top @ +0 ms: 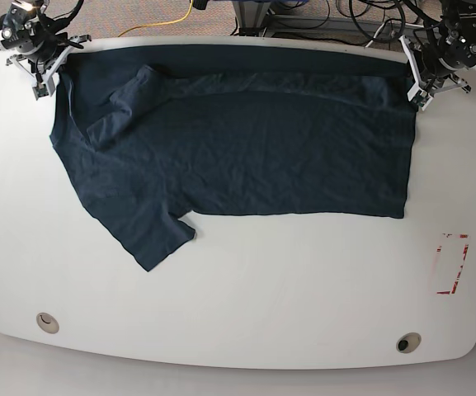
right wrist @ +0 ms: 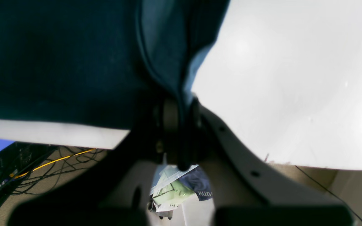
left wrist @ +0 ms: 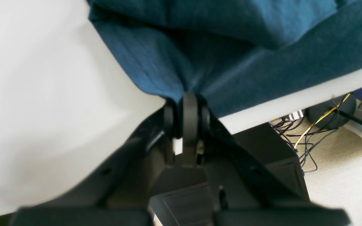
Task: Layout the t-shirt on the table in an organized manner, then fold the t-shirt properly
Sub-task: 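Pull the grasped edge with both grippers away from the hem, straightening it, then release the t-shirt and move both grippers toward its side edges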
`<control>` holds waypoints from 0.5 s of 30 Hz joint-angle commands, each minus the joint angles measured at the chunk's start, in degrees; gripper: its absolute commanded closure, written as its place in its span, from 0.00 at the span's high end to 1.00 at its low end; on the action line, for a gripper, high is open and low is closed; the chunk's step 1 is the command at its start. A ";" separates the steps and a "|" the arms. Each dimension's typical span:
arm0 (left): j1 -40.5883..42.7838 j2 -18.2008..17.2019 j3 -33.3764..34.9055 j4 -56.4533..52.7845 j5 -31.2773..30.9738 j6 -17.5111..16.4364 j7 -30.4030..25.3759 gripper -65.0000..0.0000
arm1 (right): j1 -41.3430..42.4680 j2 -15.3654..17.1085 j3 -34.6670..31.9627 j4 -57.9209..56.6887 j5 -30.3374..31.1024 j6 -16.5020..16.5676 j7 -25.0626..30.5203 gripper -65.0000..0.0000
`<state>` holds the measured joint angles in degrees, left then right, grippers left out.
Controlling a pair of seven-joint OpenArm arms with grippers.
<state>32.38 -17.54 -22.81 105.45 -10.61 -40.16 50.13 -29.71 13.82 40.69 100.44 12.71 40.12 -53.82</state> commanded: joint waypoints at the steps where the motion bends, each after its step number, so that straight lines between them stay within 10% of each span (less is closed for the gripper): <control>1: 0.37 -0.97 -0.36 0.71 0.90 0.16 0.90 0.00 | -1.27 0.81 1.12 0.52 -1.24 -0.12 -1.34 0.02; 9: 1.60 -2.20 -0.09 0.88 0.81 0.16 0.90 0.00 | -1.36 0.81 1.64 0.79 -1.24 -0.12 -2.31 0.13; 15: 1.68 -3.25 -0.36 3.34 0.81 0.16 0.90 0.34 | -1.27 -0.15 4.90 6.59 -1.24 -0.12 -4.86 0.66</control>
<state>33.82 -19.44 -22.48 106.74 -10.11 -40.36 51.29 -30.55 13.39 43.46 103.70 12.14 40.38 -58.63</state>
